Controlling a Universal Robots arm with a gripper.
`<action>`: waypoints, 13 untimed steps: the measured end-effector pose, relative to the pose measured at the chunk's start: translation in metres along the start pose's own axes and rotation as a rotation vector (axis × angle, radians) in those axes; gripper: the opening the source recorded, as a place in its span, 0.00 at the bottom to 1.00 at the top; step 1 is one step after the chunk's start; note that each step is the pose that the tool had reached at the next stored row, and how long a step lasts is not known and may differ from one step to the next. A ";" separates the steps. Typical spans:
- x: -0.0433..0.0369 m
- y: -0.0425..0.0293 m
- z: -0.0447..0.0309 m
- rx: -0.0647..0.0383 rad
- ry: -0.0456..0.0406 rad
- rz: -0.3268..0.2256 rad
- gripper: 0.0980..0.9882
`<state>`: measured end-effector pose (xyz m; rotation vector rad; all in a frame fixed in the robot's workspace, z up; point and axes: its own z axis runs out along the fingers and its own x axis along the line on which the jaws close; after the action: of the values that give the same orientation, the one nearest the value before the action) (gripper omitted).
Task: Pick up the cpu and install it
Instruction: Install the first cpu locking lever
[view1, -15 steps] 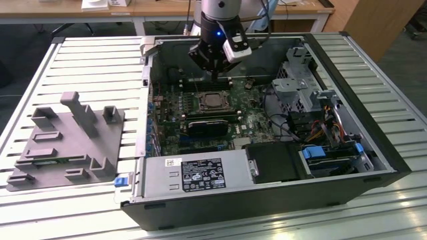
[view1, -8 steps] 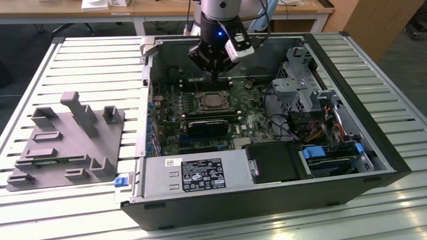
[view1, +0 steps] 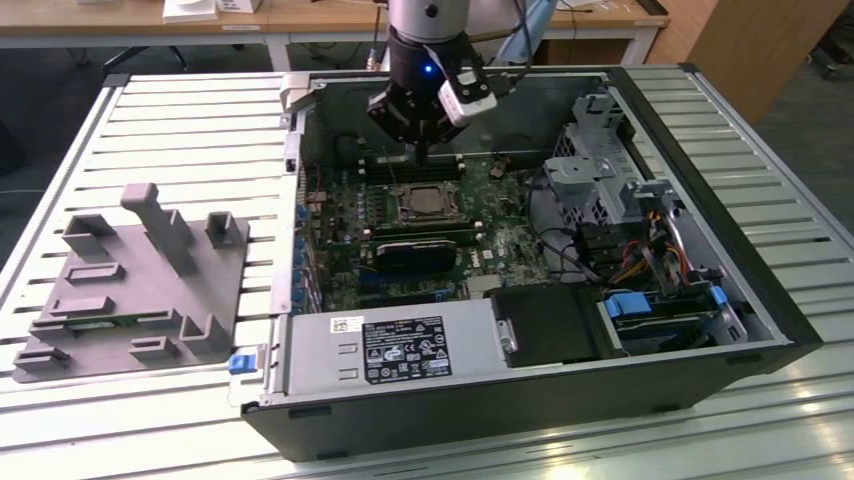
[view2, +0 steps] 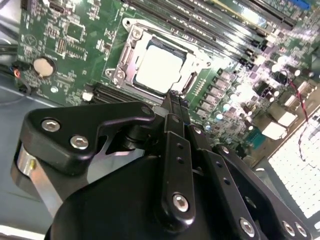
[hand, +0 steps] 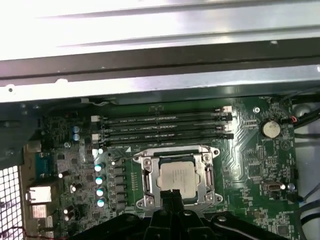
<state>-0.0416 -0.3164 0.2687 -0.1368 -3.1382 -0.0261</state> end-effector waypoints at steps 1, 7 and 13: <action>0.0000 0.0000 0.0002 0.000 0.0004 -0.017 0.01; 0.0087 -0.0009 0.0026 -0.002 0.0001 -0.056 0.01; 0.0269 -0.0022 0.0044 -0.003 -0.0046 -0.056 0.01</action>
<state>-0.0686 -0.3161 0.2642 -0.0491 -3.1460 -0.0301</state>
